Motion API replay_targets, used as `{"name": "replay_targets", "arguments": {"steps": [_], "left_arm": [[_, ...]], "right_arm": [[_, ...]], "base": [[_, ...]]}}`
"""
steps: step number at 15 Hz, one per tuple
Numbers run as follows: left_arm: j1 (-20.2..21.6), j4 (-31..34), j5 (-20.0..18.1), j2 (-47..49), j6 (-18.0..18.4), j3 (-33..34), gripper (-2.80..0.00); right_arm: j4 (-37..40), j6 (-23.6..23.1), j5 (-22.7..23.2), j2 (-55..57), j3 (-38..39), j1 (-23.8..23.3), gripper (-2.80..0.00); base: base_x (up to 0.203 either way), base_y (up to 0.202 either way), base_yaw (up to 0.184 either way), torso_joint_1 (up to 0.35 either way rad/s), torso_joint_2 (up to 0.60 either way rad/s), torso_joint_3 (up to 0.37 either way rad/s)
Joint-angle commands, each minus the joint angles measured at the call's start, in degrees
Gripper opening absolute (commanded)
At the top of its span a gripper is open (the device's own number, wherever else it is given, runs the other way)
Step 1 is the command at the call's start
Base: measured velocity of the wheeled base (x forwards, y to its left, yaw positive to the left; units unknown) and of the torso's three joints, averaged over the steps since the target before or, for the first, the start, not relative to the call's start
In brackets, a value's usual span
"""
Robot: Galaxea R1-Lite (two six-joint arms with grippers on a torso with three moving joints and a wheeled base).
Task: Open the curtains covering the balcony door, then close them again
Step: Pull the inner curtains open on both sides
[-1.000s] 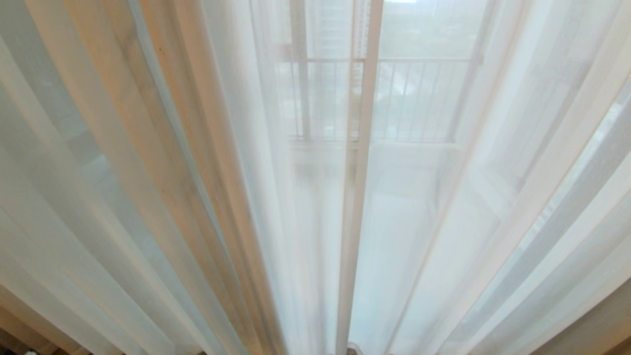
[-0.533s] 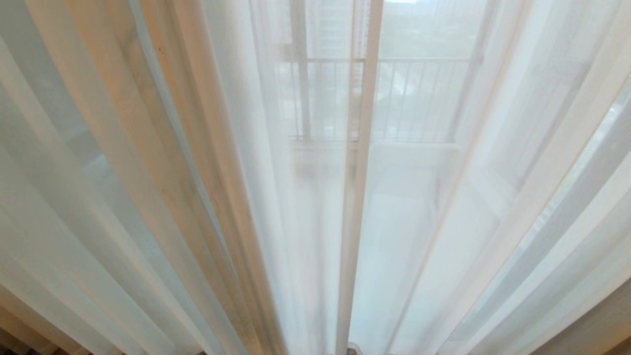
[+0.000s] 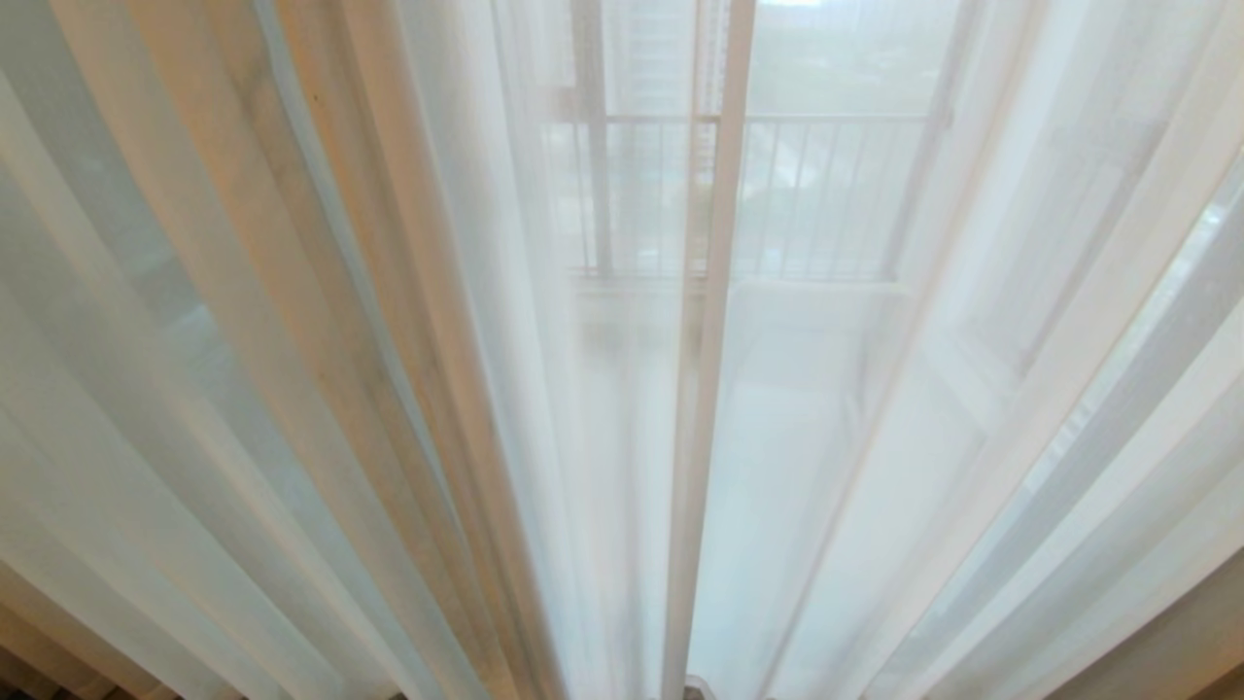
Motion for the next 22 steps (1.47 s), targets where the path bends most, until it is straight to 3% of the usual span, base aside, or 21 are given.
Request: {"name": "replay_targets", "arguments": {"steps": [1,4,7,11,12,22], "left_arm": [[-0.1,0.1,0.2,4.8,0.2,-2.9,-2.8],[0.0,-1.1,0.5,15.8,0.9,-6.3,-2.8],[1.4,-6.3,0.4,30.8,1.0,-11.0,-2.8],[2.6,-12.8,0.1,47.9,0.9,-21.3,-2.8],[2.5,-14.1,0.1,49.7,0.9,-23.1,0.0],[0.6,-14.6,0.5,61.9,0.6,-29.3,0.0]], "right_arm": [[0.0,0.0,0.0,0.1,0.0,0.0,-2.8],[0.0,0.0,0.0,0.1,0.0,0.0,-2.8],[0.0,0.0,0.0,0.1,0.0,0.0,-2.8],[0.0,0.0,0.0,0.1,0.0,0.0,-2.8],[0.0,0.0,0.0,0.1,0.0,0.0,-2.8],[0.0,0.0,0.0,0.1,0.0,0.0,-2.8]], "base": [[0.0,0.0,0.0,0.0,0.0,0.0],[0.0,0.0,0.0,0.0,0.0,0.0],[0.0,0.0,0.0,0.0,0.0,0.0],[0.0,0.0,0.0,0.0,0.0,0.0],[0.0,0.0,0.0,0.0,0.0,0.0],[0.0,0.0,0.0,0.0,0.0,0.0]]}}
